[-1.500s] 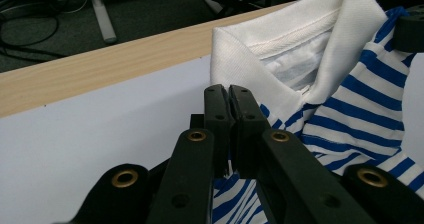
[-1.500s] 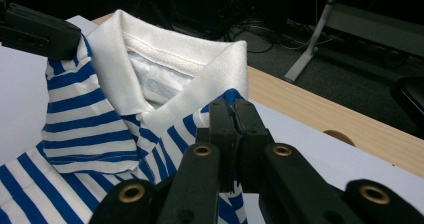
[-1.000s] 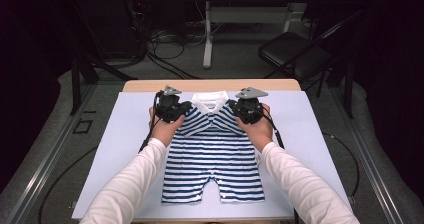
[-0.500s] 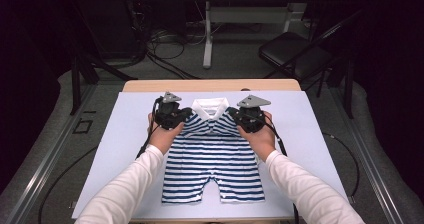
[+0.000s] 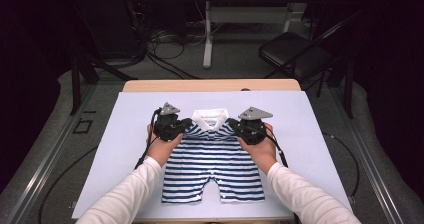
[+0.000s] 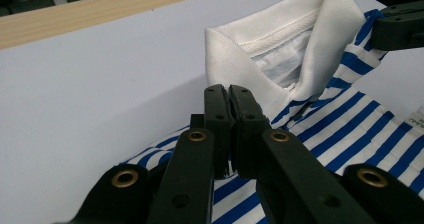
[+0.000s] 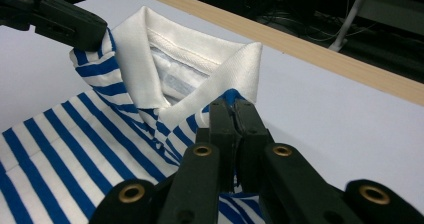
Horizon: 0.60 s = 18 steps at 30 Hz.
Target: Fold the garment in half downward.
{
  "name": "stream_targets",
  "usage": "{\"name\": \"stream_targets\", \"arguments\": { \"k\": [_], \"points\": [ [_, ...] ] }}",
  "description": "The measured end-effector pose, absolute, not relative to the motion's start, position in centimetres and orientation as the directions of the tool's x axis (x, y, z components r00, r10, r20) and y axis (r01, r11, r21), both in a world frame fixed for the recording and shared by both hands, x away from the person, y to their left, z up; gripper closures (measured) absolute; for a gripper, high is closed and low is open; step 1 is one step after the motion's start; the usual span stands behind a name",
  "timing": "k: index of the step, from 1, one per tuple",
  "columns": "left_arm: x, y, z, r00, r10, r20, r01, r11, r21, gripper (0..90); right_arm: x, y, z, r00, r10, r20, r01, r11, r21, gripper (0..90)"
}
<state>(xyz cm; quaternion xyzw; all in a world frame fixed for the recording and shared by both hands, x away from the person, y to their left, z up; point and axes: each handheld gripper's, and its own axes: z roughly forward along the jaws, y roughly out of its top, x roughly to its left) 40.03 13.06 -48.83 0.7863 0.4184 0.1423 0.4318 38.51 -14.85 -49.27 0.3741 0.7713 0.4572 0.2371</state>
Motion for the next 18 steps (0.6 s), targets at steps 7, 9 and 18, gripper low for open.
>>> {"name": "stream_targets", "arguments": {
  "k": [7,9,18],
  "points": [
    [39.3,13.4,-49.6,0.611,0.774,-0.165,0.547,-0.262,0.795,87.6,37.7,-14.9,-50.1,-0.609,0.793,-0.012,0.369,0.296,0.881,88.4],
    [39.1,13.6,-49.8,0.611,0.773,-0.169,0.547,-0.259,0.796,87.6,37.5,-15.0,-50.2,-0.61,0.792,-0.013,0.368,0.297,0.881,88.4],
    [38.1,13.7,-50.3,0.614,0.771,-0.167,0.543,-0.26,0.798,87.6,36.7,-15.5,-50.9,-0.618,0.786,0.024,0.387,0.276,0.88,88.4]
  ]
}}
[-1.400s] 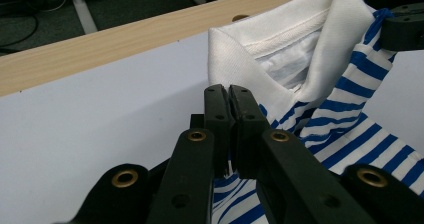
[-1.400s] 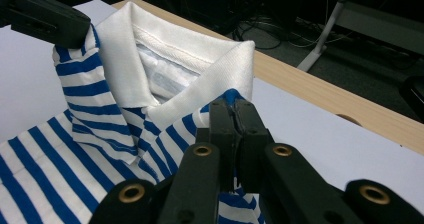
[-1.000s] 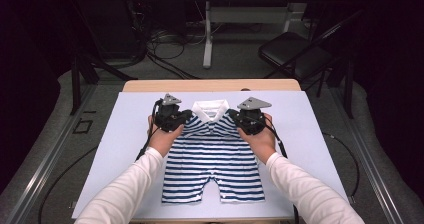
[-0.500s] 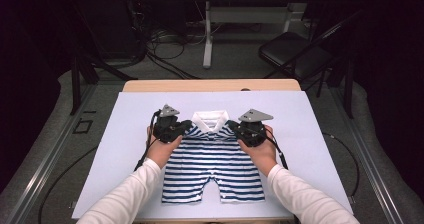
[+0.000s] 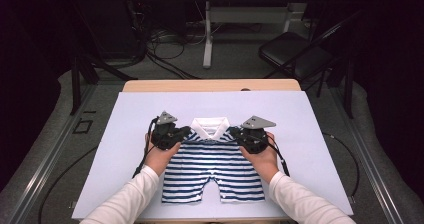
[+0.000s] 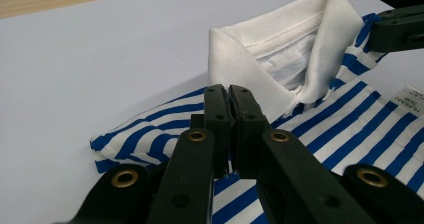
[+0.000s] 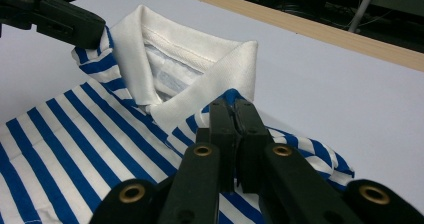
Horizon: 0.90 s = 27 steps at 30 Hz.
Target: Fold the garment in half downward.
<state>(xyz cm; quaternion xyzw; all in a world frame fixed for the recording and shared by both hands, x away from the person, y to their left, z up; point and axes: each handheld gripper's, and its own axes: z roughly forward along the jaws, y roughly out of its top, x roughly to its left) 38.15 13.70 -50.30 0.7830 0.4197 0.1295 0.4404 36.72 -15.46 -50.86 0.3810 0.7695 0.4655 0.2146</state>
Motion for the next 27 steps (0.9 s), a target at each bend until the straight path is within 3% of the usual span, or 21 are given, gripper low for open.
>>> {"name": "stream_targets", "arguments": {
  "k": [27],
  "points": [
    [33.7,14.8,-51.6,0.634,0.75,-0.186,0.526,-0.243,0.815,87.6,32.0,-15.4,-51.7,-0.645,0.764,0.011,0.359,0.29,0.887,88.4]
  ]
}}
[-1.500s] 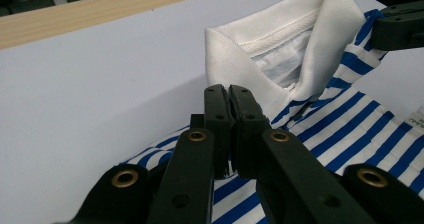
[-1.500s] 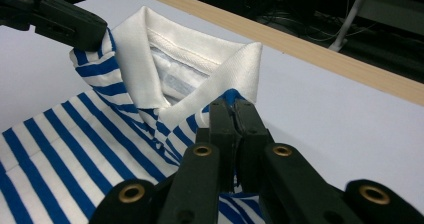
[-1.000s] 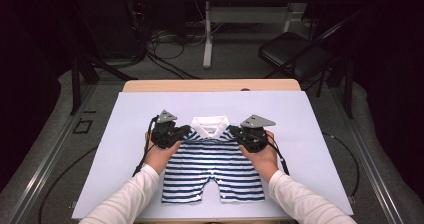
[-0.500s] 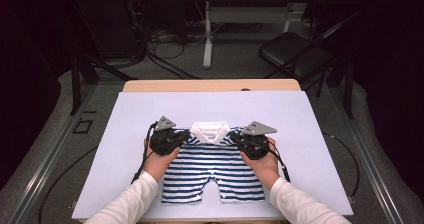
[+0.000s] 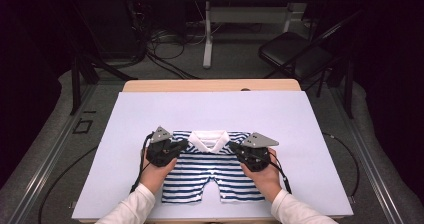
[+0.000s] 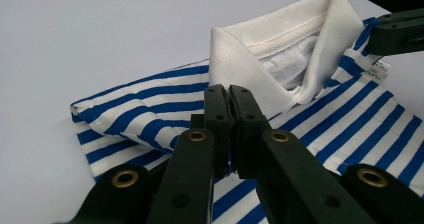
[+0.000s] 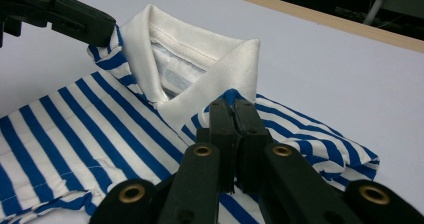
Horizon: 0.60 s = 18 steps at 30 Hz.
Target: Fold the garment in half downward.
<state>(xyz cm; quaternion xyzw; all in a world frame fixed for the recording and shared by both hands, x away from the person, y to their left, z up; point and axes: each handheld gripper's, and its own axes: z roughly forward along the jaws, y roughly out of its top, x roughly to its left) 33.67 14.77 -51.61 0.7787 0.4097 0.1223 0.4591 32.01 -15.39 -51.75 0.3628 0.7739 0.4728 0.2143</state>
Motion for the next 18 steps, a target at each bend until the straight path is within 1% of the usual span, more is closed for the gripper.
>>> {"name": "stream_targets", "arguments": {
  "k": [7,18],
  "points": [
    [32.2,15.0,-51.6,0.651,0.735,-0.188,0.513,-0.244,0.823,87.6,30.4,-15.8,-52.0,-0.655,0.756,0.012,0.346,0.286,0.894,88.4],
    [30.0,15.3,-51.6,0.665,0.713,-0.222,0.517,-0.225,0.826,87.6,28.3,-16.6,-52.0,-0.669,0.743,0.015,0.331,0.279,0.901,88.4]
  ]
}}
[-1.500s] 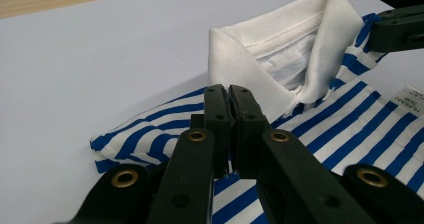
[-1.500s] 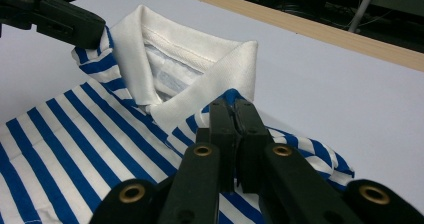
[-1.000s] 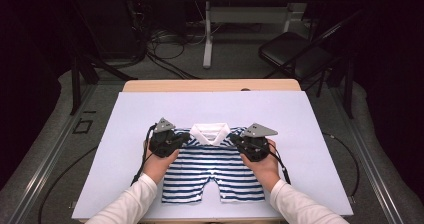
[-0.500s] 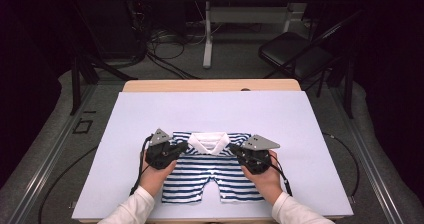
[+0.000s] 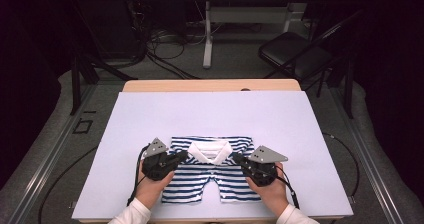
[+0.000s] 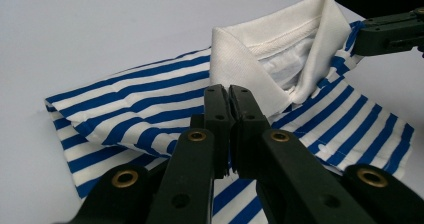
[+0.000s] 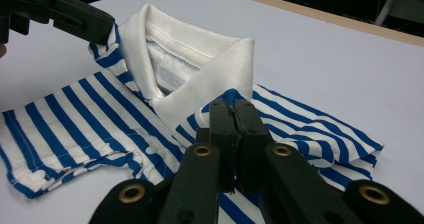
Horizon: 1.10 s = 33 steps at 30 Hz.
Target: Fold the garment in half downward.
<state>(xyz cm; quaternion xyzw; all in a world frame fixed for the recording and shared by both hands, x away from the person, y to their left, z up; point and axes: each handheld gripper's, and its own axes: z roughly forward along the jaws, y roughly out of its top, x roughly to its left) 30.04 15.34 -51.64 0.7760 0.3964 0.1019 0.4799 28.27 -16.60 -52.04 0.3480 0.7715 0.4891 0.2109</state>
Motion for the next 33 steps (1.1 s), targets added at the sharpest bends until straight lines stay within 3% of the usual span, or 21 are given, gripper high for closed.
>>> {"name": "stream_targets", "arguments": {
  "k": [33],
  "points": [
    [27.9,15.3,-53.1,0.683,0.692,-0.235,0.55,-0.276,0.788,87.5,25.8,-17.0,-53.6,-0.688,0.725,0.034,0.375,0.316,0.871,88.4]
  ]
}}
